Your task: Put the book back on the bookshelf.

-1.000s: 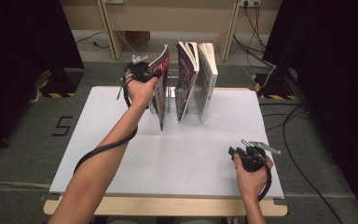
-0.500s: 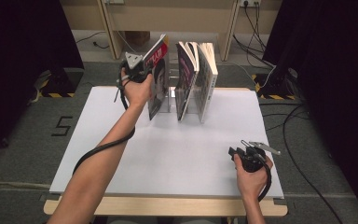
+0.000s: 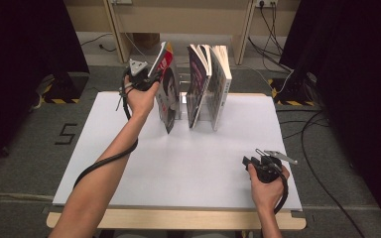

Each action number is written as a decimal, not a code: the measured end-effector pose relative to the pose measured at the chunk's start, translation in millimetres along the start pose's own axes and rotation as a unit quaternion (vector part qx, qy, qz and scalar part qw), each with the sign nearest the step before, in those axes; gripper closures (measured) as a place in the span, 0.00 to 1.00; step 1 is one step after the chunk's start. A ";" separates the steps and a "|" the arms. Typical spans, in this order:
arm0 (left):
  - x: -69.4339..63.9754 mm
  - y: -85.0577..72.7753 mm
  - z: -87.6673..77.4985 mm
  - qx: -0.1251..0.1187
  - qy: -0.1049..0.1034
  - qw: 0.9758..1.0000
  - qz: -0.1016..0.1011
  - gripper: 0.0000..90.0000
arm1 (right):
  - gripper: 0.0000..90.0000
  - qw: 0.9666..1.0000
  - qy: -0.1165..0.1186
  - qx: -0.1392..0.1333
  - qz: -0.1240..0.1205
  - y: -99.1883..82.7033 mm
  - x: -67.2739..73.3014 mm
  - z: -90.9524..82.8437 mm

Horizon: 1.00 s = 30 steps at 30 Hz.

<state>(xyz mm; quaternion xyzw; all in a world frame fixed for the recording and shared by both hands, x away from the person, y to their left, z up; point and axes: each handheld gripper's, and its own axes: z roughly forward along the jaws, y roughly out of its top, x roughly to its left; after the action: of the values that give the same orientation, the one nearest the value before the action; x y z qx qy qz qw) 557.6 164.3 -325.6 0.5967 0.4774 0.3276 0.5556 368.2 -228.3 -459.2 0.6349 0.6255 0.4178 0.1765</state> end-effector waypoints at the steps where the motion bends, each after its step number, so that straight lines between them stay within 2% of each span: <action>1: 0.2 1.1 0.1 0.001 0.001 1.000 -0.003 0.82 | 0.70 1.000 0.001 -0.001 0.001 0.0 0.0 0.1; 3: 0.5 2.6 0.2 0.002 0.000 1.000 -0.008 0.78 | 0.70 1.000 0.001 -0.001 0.000 0.2 -0.2 -0.1; 4: 0.5 5.6 0.6 0.005 -0.002 1.000 -0.018 0.76 | 0.70 1.000 0.000 -0.004 -0.002 0.5 -1.1 0.1; 7: -0.8 8.9 2.2 0.009 -0.011 0.999 -0.035 0.75 | 0.70 1.000 0.000 -0.004 -0.001 0.6 -1.3 -0.2; 13: -5.7 12.5 6.1 0.020 -0.014 0.999 -0.045 0.75 | 0.70 1.000 0.001 -0.003 -0.001 0.9 -1.0 -0.7; 18: -8.1 15.6 9.3 0.050 -0.007 0.998 -0.044 0.80 | 0.70 1.000 0.001 -0.004 -0.001 0.7 -1.4 -0.7; 21: -8.8 14.7 11.9 0.079 -0.008 0.996 -0.045 0.84 | 0.70 1.000 0.002 -0.003 -0.001 0.8 -1.3 -0.8; 23: -9.2 13.2 12.9 0.090 -0.007 0.995 -0.045 0.89 | 0.70 1.000 0.002 -0.002 0.002 0.8 -0.9 -0.8; 25: -9.5 12.4 13.2 0.096 -0.007 0.994 -0.043 0.93 | 0.70 1.000 0.002 -0.002 0.002 0.7 -1.1 -0.8; 26: -10.1 13.0 12.8 0.100 -0.007 0.994 -0.035 0.95 | 0.70 1.000 0.002 -0.003 0.000 0.8 -1.4 -0.7; 30: -10.7 12.7 11.7 0.096 -0.006 0.995 -0.033 0.96 | 0.70 1.000 0.002 -0.002 -0.002 0.6 -1.9 -0.5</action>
<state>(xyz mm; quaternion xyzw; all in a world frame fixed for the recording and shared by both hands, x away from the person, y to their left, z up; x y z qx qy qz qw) 567.5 151.2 -313.6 0.6331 0.5228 0.2578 0.5093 368.5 -230.3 -459.1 0.6325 0.6262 0.4199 0.1778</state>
